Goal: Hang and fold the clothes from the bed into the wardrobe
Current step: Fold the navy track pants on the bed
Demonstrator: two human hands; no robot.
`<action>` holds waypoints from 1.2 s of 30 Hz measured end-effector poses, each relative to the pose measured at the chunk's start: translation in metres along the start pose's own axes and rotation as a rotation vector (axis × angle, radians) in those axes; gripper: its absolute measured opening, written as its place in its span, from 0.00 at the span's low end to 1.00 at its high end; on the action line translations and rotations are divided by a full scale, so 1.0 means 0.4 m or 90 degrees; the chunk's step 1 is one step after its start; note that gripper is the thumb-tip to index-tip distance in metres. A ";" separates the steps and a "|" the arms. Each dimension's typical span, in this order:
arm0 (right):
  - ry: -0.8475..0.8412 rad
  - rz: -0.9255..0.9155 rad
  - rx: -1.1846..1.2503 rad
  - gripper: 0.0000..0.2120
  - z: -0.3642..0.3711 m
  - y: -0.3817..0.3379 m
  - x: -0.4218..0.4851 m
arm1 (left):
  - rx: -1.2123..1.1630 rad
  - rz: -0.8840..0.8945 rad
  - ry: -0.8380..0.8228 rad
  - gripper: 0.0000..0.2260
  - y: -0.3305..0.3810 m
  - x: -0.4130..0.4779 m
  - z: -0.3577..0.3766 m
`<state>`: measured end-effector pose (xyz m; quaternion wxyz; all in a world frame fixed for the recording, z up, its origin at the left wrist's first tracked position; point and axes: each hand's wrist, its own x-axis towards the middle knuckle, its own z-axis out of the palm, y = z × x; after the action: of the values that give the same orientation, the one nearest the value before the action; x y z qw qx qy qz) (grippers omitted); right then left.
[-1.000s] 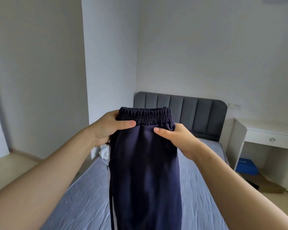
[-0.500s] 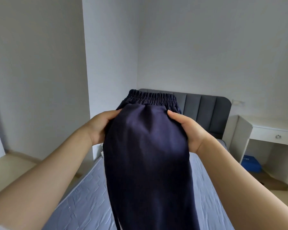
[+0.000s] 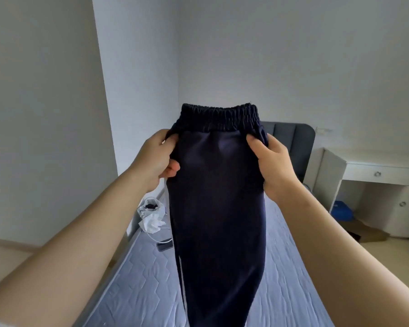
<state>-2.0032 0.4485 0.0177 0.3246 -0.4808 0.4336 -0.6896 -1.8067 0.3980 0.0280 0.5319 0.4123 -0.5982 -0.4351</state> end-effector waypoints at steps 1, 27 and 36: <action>-0.003 -0.002 0.015 0.08 0.006 -0.008 0.000 | -0.044 0.014 -0.019 0.10 0.008 0.001 -0.008; 0.132 0.045 -0.157 0.05 0.020 0.001 0.270 | -0.056 0.026 -0.121 0.09 0.005 0.275 0.051; 0.040 -0.046 -0.100 0.04 0.002 -0.144 0.179 | 0.024 0.106 -0.107 0.05 0.155 0.183 -0.005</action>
<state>-2.0275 0.4102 0.0976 0.2473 -0.4983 0.4785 -0.6794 -1.8134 0.3452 0.1078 0.5062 0.3331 -0.6808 -0.4114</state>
